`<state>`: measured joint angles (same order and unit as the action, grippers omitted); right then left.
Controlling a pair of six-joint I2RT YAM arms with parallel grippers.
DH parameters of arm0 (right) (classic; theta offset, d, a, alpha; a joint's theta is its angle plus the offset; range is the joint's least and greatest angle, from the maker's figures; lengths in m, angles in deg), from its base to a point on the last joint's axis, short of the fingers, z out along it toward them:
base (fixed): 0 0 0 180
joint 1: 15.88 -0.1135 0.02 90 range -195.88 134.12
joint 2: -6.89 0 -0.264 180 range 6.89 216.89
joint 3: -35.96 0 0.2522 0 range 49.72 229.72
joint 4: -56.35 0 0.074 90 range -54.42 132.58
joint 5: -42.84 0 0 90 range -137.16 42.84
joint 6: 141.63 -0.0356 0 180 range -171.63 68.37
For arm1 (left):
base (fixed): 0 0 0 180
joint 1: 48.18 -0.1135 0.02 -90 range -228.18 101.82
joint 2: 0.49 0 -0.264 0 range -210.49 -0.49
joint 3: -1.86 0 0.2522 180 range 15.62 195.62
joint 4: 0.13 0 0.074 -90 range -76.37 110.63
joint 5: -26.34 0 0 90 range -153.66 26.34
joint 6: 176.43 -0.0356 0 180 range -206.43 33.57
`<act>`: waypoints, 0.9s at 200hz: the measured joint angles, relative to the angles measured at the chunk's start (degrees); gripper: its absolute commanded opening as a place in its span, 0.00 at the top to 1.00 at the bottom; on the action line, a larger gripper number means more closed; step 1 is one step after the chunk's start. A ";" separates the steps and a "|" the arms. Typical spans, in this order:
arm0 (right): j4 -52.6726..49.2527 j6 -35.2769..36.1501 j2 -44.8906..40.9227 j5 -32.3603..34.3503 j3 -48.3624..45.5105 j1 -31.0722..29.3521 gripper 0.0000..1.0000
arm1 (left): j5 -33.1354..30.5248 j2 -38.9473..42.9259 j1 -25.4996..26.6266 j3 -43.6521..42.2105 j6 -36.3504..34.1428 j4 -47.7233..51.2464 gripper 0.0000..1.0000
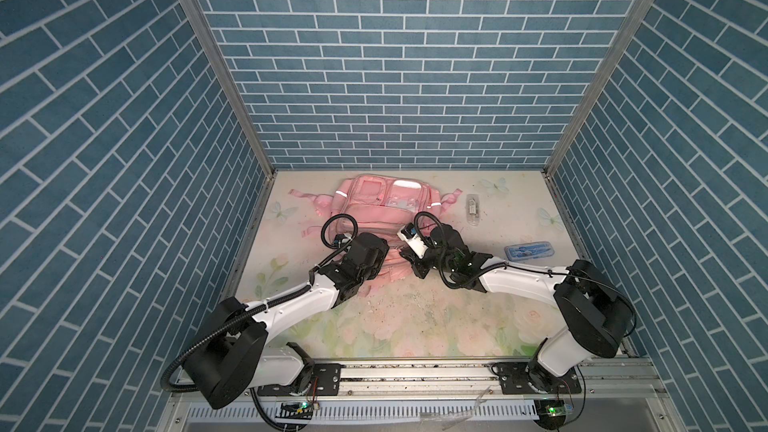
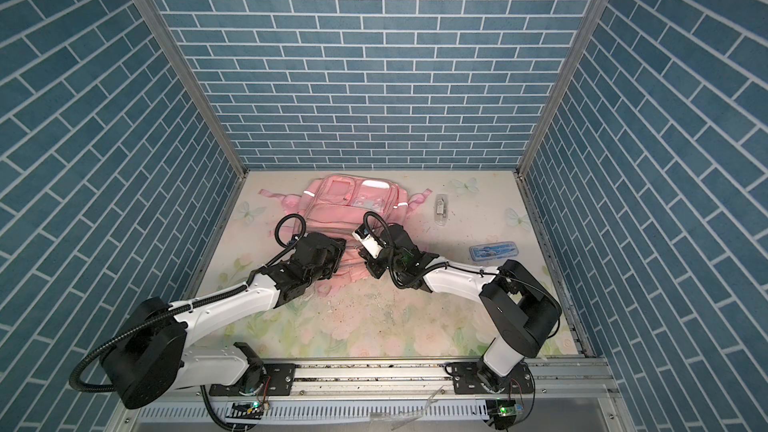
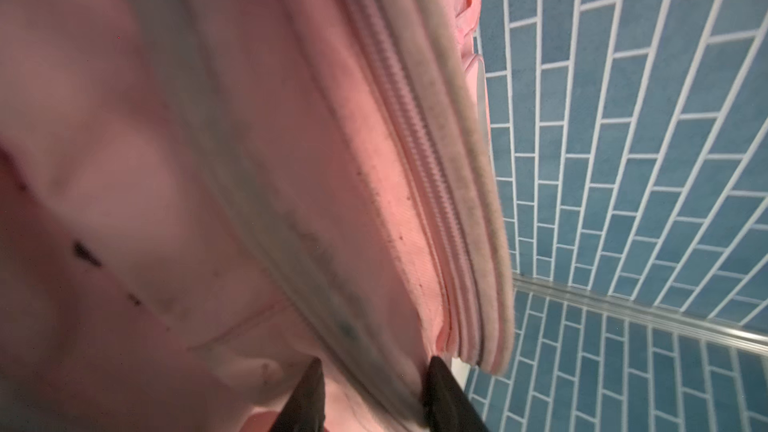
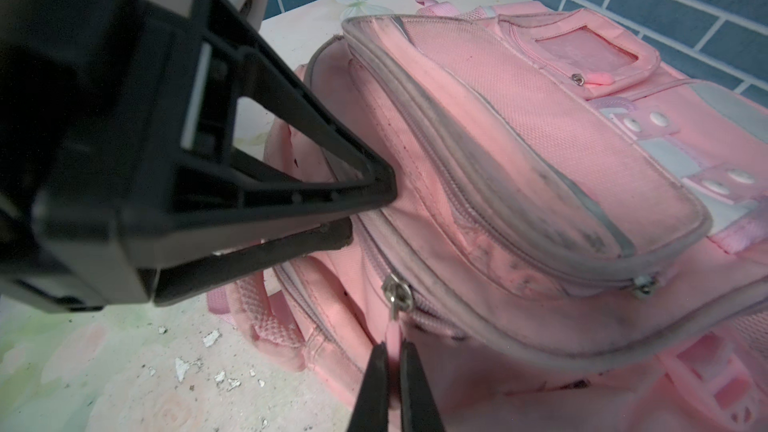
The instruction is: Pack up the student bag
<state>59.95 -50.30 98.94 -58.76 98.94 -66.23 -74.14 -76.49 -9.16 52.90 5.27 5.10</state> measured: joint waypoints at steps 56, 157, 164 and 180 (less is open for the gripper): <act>-1.09 0.00 0.00 1.44 0.00 -0.42 1.00 | 1.38 -1.90 -0.15 0.57 0.04 -2.56 0.95; -4.31 -4.42 -0.09 9.07 2.21 -1.75 1.00 | 12.00 0.39 -5.84 0.57 -5.64 -3.56 1.00; -4.83 -5.01 -0.11 9.49 2.62 -1.73 1.00 | 13.49 0.66 -6.58 0.57 -6.32 -3.58 1.00; -5.03 -6.23 -0.50 9.25 2.54 -1.20 1.00 | 16.44 1.53 -7.82 0.76 -8.17 -2.89 1.00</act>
<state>54.92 -56.53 98.44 -49.51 101.47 -67.43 -57.70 -74.96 -16.98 53.66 -2.90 2.21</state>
